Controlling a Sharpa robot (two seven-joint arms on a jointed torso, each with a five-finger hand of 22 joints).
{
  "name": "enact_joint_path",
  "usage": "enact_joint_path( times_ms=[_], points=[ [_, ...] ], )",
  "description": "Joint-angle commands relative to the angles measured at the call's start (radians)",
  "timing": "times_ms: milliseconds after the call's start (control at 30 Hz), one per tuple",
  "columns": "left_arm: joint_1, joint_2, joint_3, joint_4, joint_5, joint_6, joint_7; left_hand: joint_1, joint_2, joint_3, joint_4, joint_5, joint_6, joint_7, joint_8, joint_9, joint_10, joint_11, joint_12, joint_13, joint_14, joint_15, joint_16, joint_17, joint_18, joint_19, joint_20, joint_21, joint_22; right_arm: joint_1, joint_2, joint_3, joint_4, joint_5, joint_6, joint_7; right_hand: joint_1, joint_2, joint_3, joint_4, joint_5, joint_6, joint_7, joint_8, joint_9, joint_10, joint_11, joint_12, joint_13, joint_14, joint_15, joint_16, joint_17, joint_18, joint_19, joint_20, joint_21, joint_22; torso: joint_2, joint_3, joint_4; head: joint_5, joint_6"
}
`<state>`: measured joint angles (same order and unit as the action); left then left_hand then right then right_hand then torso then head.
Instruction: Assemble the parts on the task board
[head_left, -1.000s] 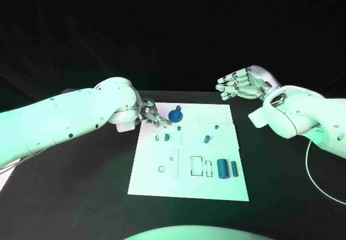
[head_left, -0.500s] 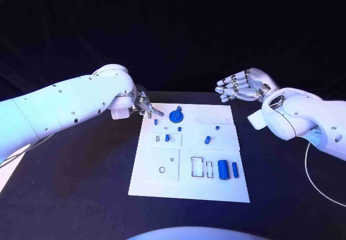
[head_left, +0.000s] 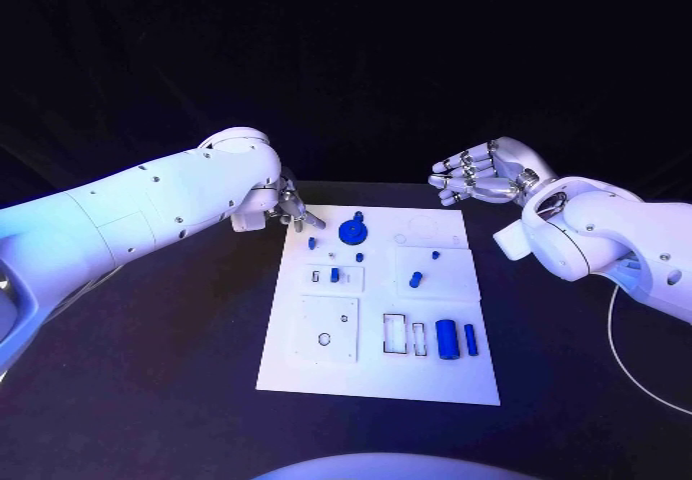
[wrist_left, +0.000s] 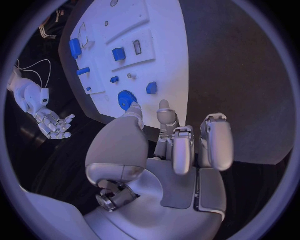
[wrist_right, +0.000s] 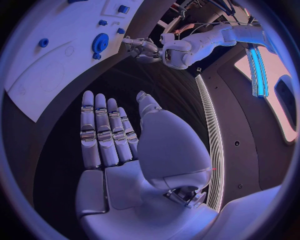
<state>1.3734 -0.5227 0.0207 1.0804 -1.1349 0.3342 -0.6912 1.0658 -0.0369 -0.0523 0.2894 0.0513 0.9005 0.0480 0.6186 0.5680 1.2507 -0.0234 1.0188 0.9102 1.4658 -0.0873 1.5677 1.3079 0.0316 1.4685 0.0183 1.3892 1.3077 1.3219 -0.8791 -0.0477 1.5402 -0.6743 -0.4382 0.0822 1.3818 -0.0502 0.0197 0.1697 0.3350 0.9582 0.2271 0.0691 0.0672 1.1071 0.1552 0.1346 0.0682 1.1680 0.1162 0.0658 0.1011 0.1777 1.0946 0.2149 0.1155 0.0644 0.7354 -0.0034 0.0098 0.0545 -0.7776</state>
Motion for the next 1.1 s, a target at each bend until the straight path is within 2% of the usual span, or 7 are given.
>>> enact_joint_path(
  times_ms=[33, 233, 500, 667, 1100],
  points=[
    [-0.001, 0.014, -0.001, -0.022, -0.021, 0.035, 0.021, 0.011, 0.006, -0.007, 0.0, -0.003, 0.008, 0.001, -0.002, -0.002, 0.008, 0.001, 0.005, 0.003, 0.105, 0.003, 0.003, 0.263, 0.014, 0.04, 0.005, 0.004, 0.11, -0.001, 0.003, 0.0, -0.001, -0.002, 0.015, 0.004, -0.007, 0.0, 0.001, -0.005, 0.004, -0.008, -0.002, -0.004, -0.001, 0.0, 0.005, -0.007, -0.002, -0.004, 0.0, -0.004, -0.001, 0.007, -0.002, 0.007, -0.006, 0.0, 0.001, -0.001, -0.0001, 0.0, -0.001],
    [-0.003, 0.03, -0.005, -0.044, -0.012, 0.056, 0.029, 0.015, 0.01, -0.012, 0.0, -0.003, 0.014, -0.001, -0.001, -0.003, 0.012, 0.0, 0.011, 0.009, 0.105, 0.002, 0.003, 0.263, 0.013, 0.042, 0.004, 0.009, 0.115, -0.002, 0.005, 0.0, -0.002, -0.002, 0.016, 0.004, -0.006, 0.002, 0.002, -0.007, 0.006, -0.007, -0.002, -0.003, -0.001, 0.0, 0.005, -0.007, -0.003, -0.004, 0.0, -0.003, -0.003, 0.007, -0.001, 0.007, -0.008, 0.0, 0.0, 0.0008, 0.0007, 0.001, -0.007],
    [-0.008, 0.044, -0.008, -0.051, 0.027, 0.072, 0.041, 0.031, 0.023, -0.022, -0.001, -0.003, 0.026, -0.005, 0.004, -0.005, 0.027, -0.004, 0.03, 0.027, 0.105, -0.001, 0.003, 0.263, 0.008, 0.05, 0.002, 0.028, 0.132, -0.002, 0.009, 0.0, -0.003, -0.003, 0.015, 0.004, -0.006, 0.003, 0.002, -0.008, 0.006, -0.007, -0.002, -0.003, -0.001, 0.0, 0.005, -0.007, -0.003, -0.004, 0.0, -0.003, -0.004, 0.007, -0.001, 0.007, -0.008, 0.0, -0.001, 0.0005, -0.0003, -0.004, -0.009],
    [-0.009, 0.053, -0.01, -0.059, 0.033, 0.091, 0.035, 0.041, 0.029, -0.025, -0.003, -0.003, 0.027, -0.006, 0.005, -0.005, 0.027, -0.005, 0.029, 0.026, 0.105, -0.002, 0.003, 0.263, 0.007, 0.051, 0.001, 0.033, 0.136, -0.002, 0.009, 0.0, -0.004, -0.026, 0.014, 0.004, -0.006, 0.003, 0.002, -0.008, 0.006, -0.007, -0.002, -0.003, -0.001, 0.0, 0.005, -0.007, -0.003, -0.004, 0.0, -0.003, -0.004, 0.007, -0.001, 0.007, -0.008, 0.0, -0.002, 0.0011, 0.0023, -0.007, -0.01],
    [-0.009, 0.056, -0.011, -0.065, 0.034, 0.113, 0.022, 0.076, 0.046, -0.027, -0.008, -0.002, 0.03, -0.007, 0.006, -0.007, 0.027, -0.006, 0.029, 0.024, 0.105, -0.003, 0.003, 0.263, 0.007, 0.052, -0.001, 0.034, 0.138, -0.003, 0.01, 0.0, -0.006, -0.033, 0.015, 0.004, -0.006, 0.003, 0.002, -0.008, 0.006, -0.007, -0.002, -0.003, -0.001, 0.0, 0.005, -0.007, -0.003, -0.004, 0.0, -0.003, -0.005, 0.007, -0.001, 0.007, -0.009, 0.0, -0.001, 0.0014, 0.001, -0.002, -0.012]
  ],
)
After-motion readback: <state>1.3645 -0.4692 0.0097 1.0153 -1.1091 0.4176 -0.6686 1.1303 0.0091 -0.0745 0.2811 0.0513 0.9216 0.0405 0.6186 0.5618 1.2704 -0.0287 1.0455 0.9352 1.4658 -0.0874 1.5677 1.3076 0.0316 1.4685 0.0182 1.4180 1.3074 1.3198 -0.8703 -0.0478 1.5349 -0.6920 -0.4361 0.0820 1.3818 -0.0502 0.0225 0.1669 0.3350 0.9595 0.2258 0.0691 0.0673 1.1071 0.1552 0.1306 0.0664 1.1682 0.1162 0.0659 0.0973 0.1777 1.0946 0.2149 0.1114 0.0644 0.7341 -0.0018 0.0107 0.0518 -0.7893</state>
